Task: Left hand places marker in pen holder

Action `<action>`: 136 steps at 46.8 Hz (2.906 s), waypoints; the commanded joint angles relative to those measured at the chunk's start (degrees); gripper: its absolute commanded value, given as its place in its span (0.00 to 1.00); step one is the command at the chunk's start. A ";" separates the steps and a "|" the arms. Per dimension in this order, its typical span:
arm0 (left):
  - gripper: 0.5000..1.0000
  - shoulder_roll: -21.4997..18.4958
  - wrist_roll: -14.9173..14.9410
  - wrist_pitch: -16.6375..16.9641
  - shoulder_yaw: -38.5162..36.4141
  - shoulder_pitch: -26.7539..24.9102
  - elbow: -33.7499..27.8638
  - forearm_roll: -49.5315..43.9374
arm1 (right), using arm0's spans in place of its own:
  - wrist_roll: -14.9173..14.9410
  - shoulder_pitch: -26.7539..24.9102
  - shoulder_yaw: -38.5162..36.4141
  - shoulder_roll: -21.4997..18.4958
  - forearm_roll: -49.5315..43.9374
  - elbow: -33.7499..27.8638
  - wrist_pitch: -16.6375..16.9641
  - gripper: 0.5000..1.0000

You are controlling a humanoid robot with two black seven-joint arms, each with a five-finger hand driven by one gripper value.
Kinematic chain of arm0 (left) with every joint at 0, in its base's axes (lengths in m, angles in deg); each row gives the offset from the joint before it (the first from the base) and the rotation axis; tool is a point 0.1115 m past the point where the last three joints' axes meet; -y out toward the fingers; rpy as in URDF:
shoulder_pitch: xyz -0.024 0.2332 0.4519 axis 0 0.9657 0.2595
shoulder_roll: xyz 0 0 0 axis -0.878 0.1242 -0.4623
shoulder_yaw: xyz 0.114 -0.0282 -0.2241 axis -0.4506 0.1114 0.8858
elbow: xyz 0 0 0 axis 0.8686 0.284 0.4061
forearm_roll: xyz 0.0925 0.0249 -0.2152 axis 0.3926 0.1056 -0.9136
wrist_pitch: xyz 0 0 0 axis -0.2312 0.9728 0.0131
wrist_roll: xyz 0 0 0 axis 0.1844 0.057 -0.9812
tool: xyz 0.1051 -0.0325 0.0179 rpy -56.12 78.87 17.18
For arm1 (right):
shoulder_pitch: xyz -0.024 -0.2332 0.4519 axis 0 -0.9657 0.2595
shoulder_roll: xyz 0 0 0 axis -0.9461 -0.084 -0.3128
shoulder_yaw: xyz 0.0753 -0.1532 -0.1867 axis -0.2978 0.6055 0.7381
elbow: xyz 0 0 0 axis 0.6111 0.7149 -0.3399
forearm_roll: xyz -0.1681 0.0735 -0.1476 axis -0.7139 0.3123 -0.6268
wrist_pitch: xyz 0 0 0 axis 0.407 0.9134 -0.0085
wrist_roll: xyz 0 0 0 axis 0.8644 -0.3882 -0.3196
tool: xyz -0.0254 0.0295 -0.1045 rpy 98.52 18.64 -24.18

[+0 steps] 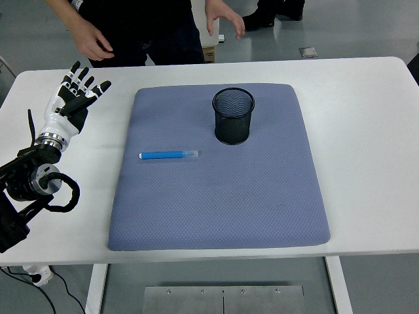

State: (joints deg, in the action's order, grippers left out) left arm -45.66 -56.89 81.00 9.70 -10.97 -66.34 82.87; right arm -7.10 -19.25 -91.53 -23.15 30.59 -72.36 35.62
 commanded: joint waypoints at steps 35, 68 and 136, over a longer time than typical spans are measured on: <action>1.00 0.36 -0.08 -0.97 0.08 -0.16 0.08 -3.57 | 0.00 0.00 0.00 0.00 0.00 0.00 0.00 1.00; 1.00 -6.49 0.35 -1.24 -13.97 -7.10 -0.53 -2.43 | 0.00 0.00 0.00 0.00 0.00 0.00 0.00 1.00; 1.00 0.01 6.42 -7.57 -70.49 -43.23 -5.63 19.89 | 0.00 0.00 0.00 0.00 0.00 0.00 0.00 1.00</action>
State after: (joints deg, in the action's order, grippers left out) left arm -45.91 -51.48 73.13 -60.35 -52.60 -71.89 100.17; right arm -7.09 -19.25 -91.53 -23.16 30.59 -72.35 35.63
